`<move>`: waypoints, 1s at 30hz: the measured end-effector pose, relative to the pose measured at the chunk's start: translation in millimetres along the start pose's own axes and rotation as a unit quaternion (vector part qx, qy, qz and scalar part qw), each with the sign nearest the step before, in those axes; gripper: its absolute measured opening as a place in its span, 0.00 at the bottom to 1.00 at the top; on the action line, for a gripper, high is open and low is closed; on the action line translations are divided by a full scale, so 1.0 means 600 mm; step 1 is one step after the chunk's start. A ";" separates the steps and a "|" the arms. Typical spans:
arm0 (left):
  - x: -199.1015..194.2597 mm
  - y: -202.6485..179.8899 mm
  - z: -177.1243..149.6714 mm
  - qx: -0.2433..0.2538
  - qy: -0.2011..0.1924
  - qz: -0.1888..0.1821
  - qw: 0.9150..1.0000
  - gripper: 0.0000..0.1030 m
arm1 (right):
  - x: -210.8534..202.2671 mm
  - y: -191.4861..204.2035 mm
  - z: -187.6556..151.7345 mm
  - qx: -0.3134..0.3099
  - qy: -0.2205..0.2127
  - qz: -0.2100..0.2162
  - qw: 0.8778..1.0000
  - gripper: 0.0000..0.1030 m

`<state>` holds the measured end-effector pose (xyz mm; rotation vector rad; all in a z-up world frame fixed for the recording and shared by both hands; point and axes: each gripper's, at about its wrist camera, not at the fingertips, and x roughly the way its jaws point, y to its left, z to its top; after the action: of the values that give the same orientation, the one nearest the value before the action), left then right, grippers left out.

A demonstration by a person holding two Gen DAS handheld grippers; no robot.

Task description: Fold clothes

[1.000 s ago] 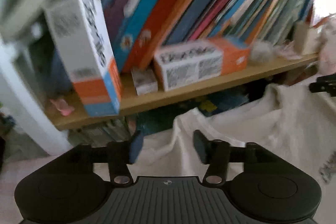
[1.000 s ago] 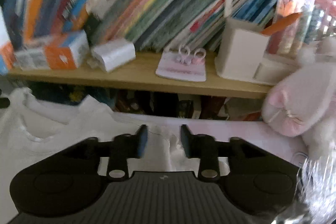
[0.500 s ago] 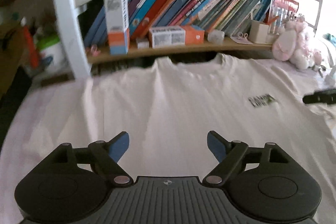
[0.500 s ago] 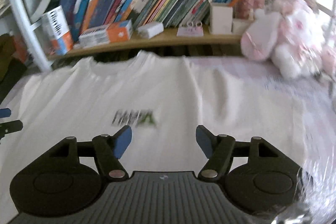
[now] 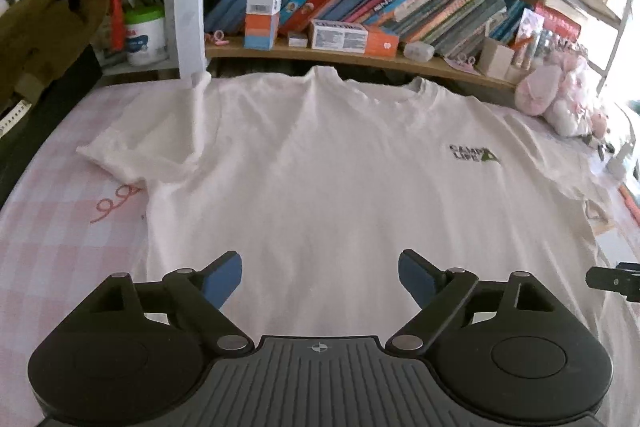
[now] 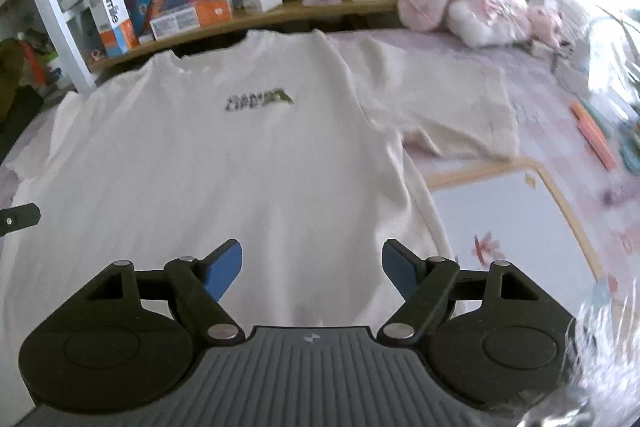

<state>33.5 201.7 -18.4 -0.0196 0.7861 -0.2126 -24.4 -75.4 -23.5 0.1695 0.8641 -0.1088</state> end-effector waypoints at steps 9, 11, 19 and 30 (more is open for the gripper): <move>-0.018 0.046 -0.023 0.029 0.002 0.042 0.999 0.84 | -0.011 -0.043 -0.035 -0.013 0.010 -0.089 0.996 0.65; -0.019 0.067 -0.027 0.018 0.009 0.054 0.998 0.83 | -0.004 -0.059 -0.040 -0.005 0.021 -0.107 0.994 0.59; -0.026 0.097 -0.035 -0.006 0.003 0.054 0.999 0.83 | 0.001 -0.101 -0.040 0.027 0.032 -0.125 0.991 0.45; -0.030 0.031 -0.027 0.034 -0.014 -0.004 0.999 0.85 | -0.007 -0.116 -0.018 0.075 0.034 -0.124 0.989 0.52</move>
<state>13.3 224.3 -19.0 0.0379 0.7498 -0.2448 -46.5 -141.4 -34.6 0.2069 0.9434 -0.4044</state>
